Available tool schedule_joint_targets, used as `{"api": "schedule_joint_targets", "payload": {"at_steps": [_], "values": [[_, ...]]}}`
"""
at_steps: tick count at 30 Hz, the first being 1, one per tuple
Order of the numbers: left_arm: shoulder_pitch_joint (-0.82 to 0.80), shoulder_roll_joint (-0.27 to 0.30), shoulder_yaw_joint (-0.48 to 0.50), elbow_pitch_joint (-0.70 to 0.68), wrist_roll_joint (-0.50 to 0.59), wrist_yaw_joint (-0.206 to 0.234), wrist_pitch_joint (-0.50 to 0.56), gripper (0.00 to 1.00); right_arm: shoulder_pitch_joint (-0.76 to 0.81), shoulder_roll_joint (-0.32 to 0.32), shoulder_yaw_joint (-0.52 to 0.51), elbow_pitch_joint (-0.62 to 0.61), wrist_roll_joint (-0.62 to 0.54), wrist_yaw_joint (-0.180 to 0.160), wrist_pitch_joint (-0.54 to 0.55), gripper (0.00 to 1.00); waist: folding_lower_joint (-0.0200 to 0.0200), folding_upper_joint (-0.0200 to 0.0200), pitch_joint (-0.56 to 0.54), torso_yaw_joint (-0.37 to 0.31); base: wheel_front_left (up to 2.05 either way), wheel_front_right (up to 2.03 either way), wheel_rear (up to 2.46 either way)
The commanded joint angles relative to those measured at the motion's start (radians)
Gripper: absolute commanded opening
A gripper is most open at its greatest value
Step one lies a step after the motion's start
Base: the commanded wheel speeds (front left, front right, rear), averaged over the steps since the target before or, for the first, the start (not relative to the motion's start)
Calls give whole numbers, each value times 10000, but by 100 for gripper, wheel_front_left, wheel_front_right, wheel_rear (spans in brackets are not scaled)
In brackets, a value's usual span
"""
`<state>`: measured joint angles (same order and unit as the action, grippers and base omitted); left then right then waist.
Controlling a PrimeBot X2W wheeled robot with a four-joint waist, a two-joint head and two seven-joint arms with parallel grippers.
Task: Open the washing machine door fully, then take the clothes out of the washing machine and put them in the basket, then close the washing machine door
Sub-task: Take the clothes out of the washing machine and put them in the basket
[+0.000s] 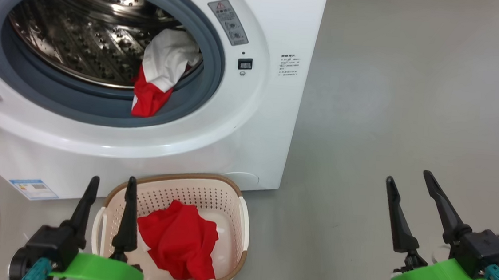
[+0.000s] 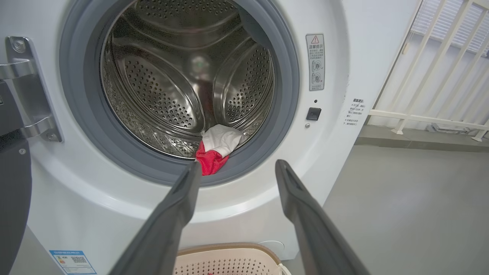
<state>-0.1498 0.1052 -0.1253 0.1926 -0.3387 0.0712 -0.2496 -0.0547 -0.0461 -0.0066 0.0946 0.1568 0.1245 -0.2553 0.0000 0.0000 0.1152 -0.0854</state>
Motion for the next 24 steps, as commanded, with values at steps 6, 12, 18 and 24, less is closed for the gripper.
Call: {"api": "schedule_joint_targets", "payload": {"at_steps": [6, 12, 18, 24], "values": [[677, 153, 747, -1146, 441, 150, -122, 100, 370, -41, -31, -483, -93, 62, -65, 100, 0, 0, -426, -193, 0, 0, 0], [1415, 93, 978, -1596, 631, 212, -122, 100, 740, -41, -152, -697, -109, 62, -65, 100, 0, 0, -720, -331, 0, 0, 0], [2016, 41, 1039, -1616, 691, 222, -122, 100, 1130, -41, -131, -782, -34, 62, -65, 100, 0, 0, -1052, -360, 0, 0, 0], [2211, 44, 1035, -1621, 766, 254, -122, 100, 1261, -41, -53, -829, 53, 62, -65, 100, 0, 0, -1160, -349, 0, 0, 0]]}}
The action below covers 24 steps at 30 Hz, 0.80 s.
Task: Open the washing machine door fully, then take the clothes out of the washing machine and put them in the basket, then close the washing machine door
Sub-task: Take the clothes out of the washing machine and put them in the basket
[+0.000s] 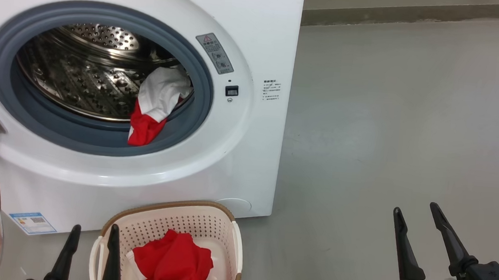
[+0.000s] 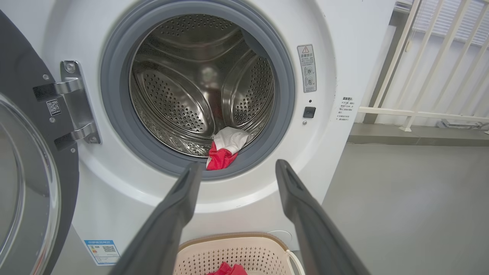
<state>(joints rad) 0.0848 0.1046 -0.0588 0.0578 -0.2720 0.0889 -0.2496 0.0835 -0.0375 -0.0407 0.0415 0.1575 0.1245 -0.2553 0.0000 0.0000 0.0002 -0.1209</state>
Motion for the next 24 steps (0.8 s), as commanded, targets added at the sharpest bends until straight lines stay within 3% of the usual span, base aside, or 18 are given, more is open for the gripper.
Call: {"api": "schedule_joint_targets", "payload": {"at_steps": [1, 24], "values": [[-127, 48, 370, -278, 96, 79, -122, 100, -120, -127, 290, -306, 67, 62, -65, 100, 0, 0, -12, 6, 0, 0, 0], [-233, -46, 211, -352, -86, 159, -89, 100, -213, -127, 228, -357, 106, 62, -65, 100, 0, 0, 407, 78, 0, 0, 0]]}}
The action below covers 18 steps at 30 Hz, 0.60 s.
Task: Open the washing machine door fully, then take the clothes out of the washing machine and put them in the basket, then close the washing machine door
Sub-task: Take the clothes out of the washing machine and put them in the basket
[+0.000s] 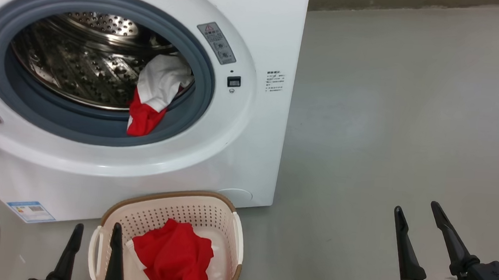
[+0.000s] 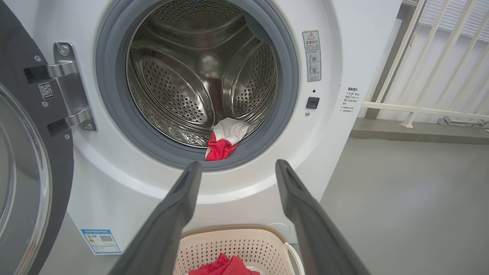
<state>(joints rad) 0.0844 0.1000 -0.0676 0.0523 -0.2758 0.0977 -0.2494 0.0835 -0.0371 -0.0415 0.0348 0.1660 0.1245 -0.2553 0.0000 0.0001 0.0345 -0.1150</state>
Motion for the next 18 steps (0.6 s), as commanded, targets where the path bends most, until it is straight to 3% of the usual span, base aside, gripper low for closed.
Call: {"api": "schedule_joint_targets", "payload": {"at_steps": [1, 18], "values": [[-259, -9, 292, -307, -71, 76, -87, 100, -229, -131, 246, -289, 19, 62, -65, 100, 0, -1, 113, 29, 0, 0, 0], [-2000, 212, 362, 58, -530, -31, 386, 100, -981, -131, 525, -333, 95, 62, -65, 100, 0, -1, 1827, -34, 0, 0, 0]]}}
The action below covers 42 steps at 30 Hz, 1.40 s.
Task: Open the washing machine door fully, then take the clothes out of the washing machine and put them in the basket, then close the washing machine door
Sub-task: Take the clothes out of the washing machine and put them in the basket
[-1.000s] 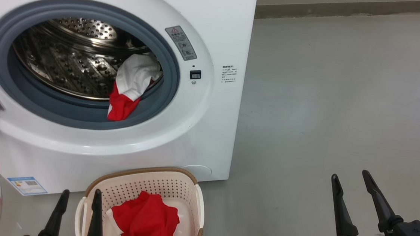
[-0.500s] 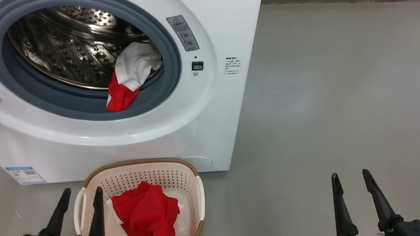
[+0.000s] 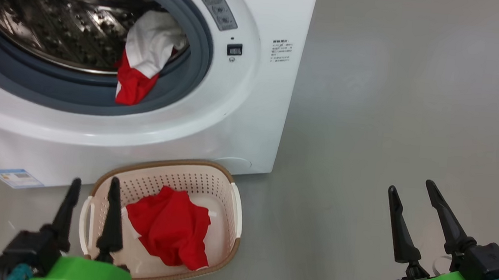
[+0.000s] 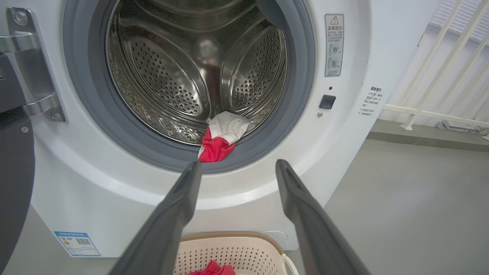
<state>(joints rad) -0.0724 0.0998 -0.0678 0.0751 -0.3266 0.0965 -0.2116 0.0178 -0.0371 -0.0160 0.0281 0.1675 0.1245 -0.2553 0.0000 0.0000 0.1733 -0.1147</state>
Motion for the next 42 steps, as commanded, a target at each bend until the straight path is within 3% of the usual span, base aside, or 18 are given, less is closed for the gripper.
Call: {"api": "schedule_joint_targets", "payload": {"at_steps": [1, 20, 42], "values": [[-614, 248, 389, -110, -39, -22, 30, 100, -386, -131, 290, -257, 79, 62, -65, 100, 0, 0, 557, -44, 0, 0, 0], [-4154, 814, 539, 1759, -223, -178, 295, 100, -1226, -131, 539, -204, 169, 62, -65, 100, 0, 0, 2081, -215, 0, 0, 0], [-8591, 1600, 787, 5774, -847, -1069, 77, 100, -1876, -131, 940, -41, 209, 62, -65, 100, 0, 0, 3181, -667, 0, 0, 0]]}}
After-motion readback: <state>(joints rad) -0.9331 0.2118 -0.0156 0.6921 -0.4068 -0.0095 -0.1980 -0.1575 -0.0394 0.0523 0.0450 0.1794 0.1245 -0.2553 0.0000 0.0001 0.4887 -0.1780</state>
